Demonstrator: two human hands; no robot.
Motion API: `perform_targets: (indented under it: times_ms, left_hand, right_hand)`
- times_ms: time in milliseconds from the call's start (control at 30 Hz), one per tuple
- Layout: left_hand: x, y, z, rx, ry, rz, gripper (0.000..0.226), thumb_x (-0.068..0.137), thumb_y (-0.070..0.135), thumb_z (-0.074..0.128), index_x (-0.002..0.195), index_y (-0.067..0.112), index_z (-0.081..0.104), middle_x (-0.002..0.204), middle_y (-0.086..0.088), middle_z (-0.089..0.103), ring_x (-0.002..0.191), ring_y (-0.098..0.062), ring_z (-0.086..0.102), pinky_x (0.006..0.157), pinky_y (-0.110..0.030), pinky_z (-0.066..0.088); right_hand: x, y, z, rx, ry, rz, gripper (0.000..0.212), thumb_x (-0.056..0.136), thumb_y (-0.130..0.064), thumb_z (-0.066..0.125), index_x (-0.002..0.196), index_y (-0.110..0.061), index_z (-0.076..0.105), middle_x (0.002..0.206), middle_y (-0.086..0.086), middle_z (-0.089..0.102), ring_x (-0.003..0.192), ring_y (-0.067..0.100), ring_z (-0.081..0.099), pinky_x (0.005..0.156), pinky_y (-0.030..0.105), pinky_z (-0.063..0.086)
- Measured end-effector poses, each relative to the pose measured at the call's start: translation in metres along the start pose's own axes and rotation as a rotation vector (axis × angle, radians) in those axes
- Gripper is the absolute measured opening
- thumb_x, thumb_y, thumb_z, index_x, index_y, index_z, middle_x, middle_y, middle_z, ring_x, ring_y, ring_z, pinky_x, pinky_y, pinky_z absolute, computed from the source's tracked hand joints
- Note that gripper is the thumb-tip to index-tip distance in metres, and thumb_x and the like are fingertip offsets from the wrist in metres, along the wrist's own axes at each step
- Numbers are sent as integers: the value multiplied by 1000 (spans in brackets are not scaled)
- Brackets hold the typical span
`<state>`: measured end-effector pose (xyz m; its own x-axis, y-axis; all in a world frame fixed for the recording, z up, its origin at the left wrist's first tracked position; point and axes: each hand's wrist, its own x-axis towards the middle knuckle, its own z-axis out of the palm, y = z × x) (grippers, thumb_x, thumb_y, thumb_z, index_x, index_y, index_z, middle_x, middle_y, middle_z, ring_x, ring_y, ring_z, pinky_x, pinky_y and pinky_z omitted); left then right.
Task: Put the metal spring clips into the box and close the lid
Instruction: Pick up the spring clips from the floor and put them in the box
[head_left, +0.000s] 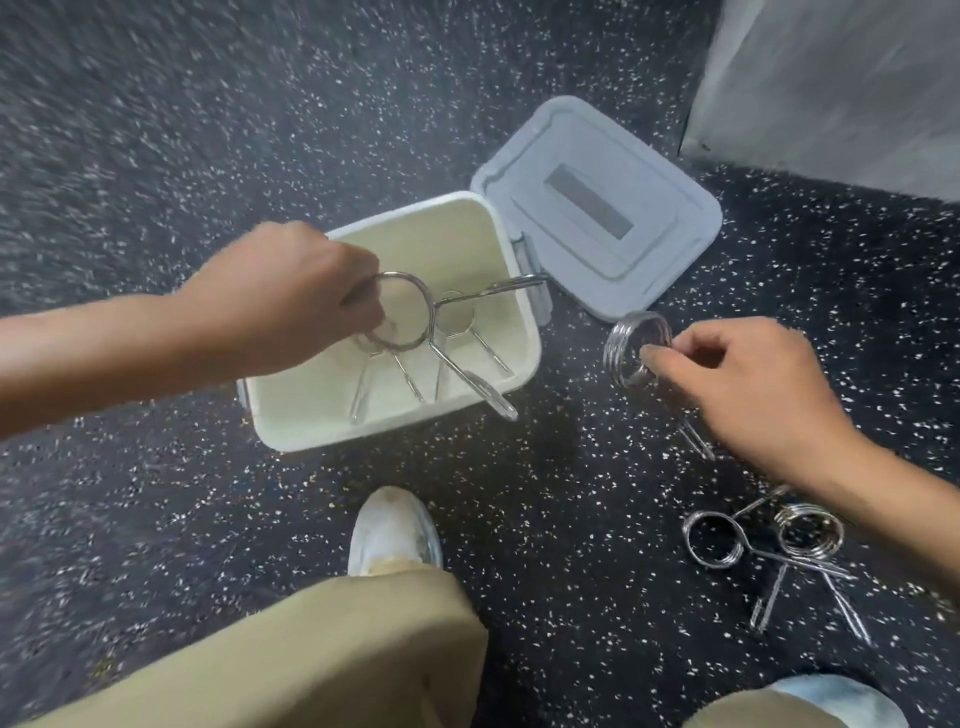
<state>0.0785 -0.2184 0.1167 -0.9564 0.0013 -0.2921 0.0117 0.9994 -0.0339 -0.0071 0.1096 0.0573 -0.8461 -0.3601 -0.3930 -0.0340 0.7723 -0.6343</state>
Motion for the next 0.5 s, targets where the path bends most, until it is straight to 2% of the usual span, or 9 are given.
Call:
perform_targets:
  times_ms: [67, 133, 233, 367, 433, 500]
  left_hand:
    - [6, -17, -3, 75, -10, -31, 33, 91, 30, 53, 64, 11, 47, 51, -7, 47, 42, -28, 43, 44, -29, 36]
    - [15, -31, -5, 131, -48, -45, 32, 92, 30, 52, 68, 10, 50, 54, -8, 50, 44, -27, 46, 45, -28, 38]
    - [25, -45, -4, 224, -141, -14, 32, 95, 29, 51, 70, 9, 51, 55, -7, 51, 47, -27, 52, 49, -31, 48]
    - [35, -49, 11, 394, -248, 7, 25, 98, 26, 49, 80, 10, 54, 56, -1, 43, 51, -25, 48, 51, -28, 39]
    - [39, -49, 23, 465, -290, 30, 20, 98, 24, 49, 85, 13, 57, 58, 1, 42, 55, -26, 49, 51, -27, 37]
    - [44, -50, 36, 495, -336, 48, 19, 98, 20, 47, 89, 13, 62, 63, 2, 53, 58, -25, 51, 50, -28, 38]
  right_hand:
    - [-4, -16, -1, 53, -1, -1, 39, 87, -45, 69, 60, -16, 71, 54, 1, 67, 47, 11, 54, 51, 22, 41]
    - [-6, -29, -1, 119, -8, 1, 41, 87, -43, 70, 58, -14, 71, 53, 3, 68, 45, 16, 56, 49, 19, 41]
    - [-7, -45, 1, 230, -35, 12, 41, 88, -40, 71, 58, -12, 73, 57, 1, 72, 57, 23, 69, 58, 22, 48]
    - [-3, -68, 6, 416, -82, 50, 30, 88, -33, 73, 67, -11, 77, 61, 1, 75, 54, 10, 71, 56, 11, 50]
    - [-1, -78, 10, 532, -120, 79, 27, 89, -27, 74, 74, -5, 78, 65, 6, 76, 53, 10, 70, 55, 14, 53]
    - [0, -87, 15, 598, -159, 109, 25, 90, -23, 73, 82, 0, 78, 71, 12, 77, 52, 11, 69, 53, 17, 56]
